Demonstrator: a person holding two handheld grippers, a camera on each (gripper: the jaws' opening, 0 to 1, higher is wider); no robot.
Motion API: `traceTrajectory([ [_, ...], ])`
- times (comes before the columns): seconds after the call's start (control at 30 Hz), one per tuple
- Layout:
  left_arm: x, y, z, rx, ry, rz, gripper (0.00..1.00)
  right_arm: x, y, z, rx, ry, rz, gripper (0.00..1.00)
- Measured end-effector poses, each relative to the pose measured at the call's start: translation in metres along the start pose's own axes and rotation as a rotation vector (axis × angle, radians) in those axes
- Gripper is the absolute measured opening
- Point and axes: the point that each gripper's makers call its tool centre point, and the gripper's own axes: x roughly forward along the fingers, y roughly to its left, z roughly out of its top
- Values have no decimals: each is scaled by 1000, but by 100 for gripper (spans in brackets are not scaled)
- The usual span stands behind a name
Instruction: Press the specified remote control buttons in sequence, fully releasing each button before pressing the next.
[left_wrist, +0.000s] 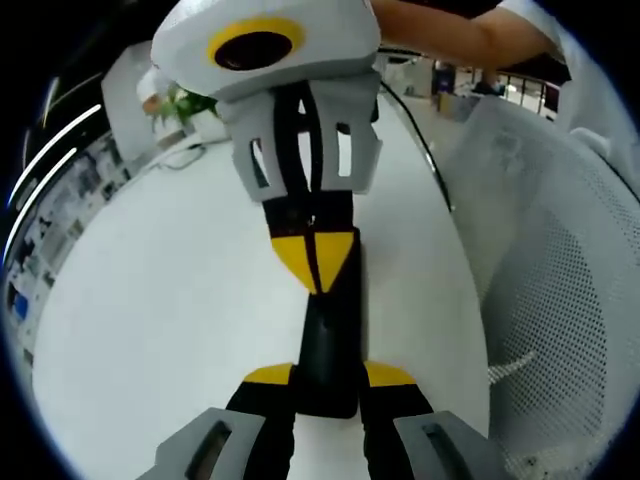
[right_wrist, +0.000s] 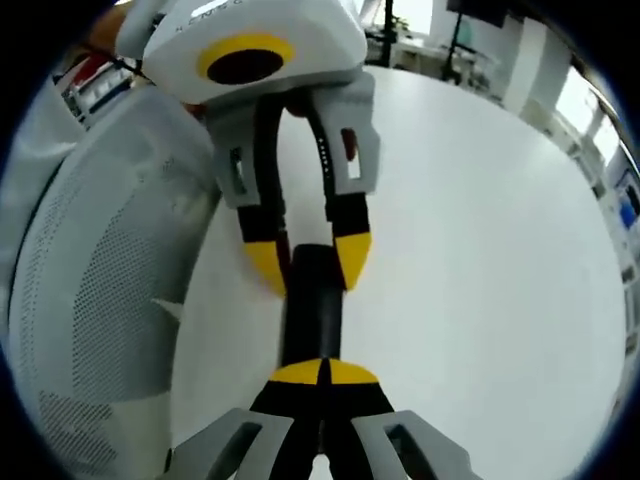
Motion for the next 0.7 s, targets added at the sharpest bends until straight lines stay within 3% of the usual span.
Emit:
traceTrajectory([
  [0.7, 0, 0, 0, -3, 9, 6, 23, -1, 0, 0, 19, -23, -23, 0],
])
